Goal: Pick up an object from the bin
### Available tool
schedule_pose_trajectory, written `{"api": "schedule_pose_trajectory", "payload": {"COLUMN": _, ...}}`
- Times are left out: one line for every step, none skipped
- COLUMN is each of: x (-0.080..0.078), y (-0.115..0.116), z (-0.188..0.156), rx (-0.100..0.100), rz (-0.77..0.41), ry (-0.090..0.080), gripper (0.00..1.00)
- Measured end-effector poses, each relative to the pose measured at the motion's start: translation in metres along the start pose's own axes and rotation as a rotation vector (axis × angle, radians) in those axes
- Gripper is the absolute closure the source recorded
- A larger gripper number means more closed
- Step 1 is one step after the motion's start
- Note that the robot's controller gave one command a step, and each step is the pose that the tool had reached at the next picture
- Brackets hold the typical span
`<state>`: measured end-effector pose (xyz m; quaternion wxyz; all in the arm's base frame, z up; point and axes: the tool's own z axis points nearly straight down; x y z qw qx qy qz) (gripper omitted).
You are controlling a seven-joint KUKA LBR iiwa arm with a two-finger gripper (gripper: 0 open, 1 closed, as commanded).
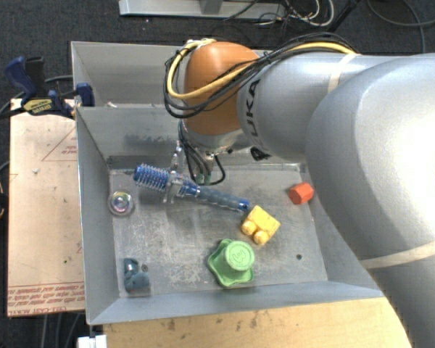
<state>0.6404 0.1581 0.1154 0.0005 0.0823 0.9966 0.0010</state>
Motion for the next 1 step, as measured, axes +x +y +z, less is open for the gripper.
{"api": "schedule_pose_trajectory", "payload": {"x": -0.0013, "y": 0.0011, "z": -0.0704, "rx": -0.003, "rz": -0.002, "ry": -0.006, "gripper": 1.00}}
